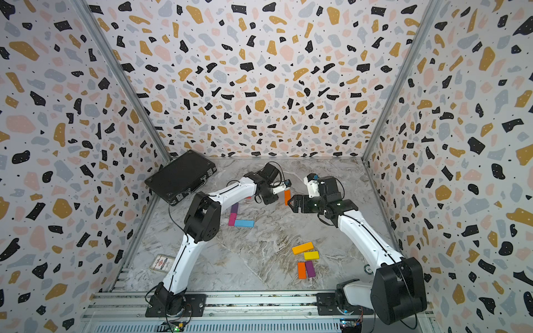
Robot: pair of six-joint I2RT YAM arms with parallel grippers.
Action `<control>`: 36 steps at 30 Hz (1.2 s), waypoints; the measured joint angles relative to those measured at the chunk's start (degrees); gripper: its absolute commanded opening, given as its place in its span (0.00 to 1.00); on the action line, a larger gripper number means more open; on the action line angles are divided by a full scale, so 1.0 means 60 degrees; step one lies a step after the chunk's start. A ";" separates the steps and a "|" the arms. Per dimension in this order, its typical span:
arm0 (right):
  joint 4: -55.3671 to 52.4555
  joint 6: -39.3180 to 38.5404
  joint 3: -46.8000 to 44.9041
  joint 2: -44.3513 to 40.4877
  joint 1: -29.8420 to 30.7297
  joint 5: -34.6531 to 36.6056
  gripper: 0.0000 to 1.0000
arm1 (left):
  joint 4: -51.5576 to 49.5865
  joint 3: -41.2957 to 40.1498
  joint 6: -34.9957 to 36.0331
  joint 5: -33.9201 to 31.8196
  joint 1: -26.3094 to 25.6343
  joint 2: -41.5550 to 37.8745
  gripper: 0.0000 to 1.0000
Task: Assemble the letter t with building blocks
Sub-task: Place the building block at the center of the board.
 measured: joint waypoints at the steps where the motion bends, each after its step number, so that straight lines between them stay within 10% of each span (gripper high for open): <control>1: 0.0015 0.0000 -0.0018 0.0000 0.0000 -0.0011 0.99 | 0.0022 -0.0018 -0.0138 0.0062 0.0058 -0.0153 0.37; 14: 0.0007 -0.0004 -0.0313 0.0000 0.0000 -0.0328 0.99 | -0.1275 0.1359 -0.5748 0.1188 0.1020 -0.0750 0.29; 24: -0.0036 0.0000 -0.0313 0.0000 0.0000 -0.0517 1.00 | -0.0572 -0.1395 -1.0495 0.2506 0.1311 -0.0849 0.16; 36: -0.0102 -0.0033 -0.0313 -0.0011 -0.0004 -0.0565 0.99 | 0.0178 -0.1435 -1.1766 0.2663 0.1308 -0.0769 0.07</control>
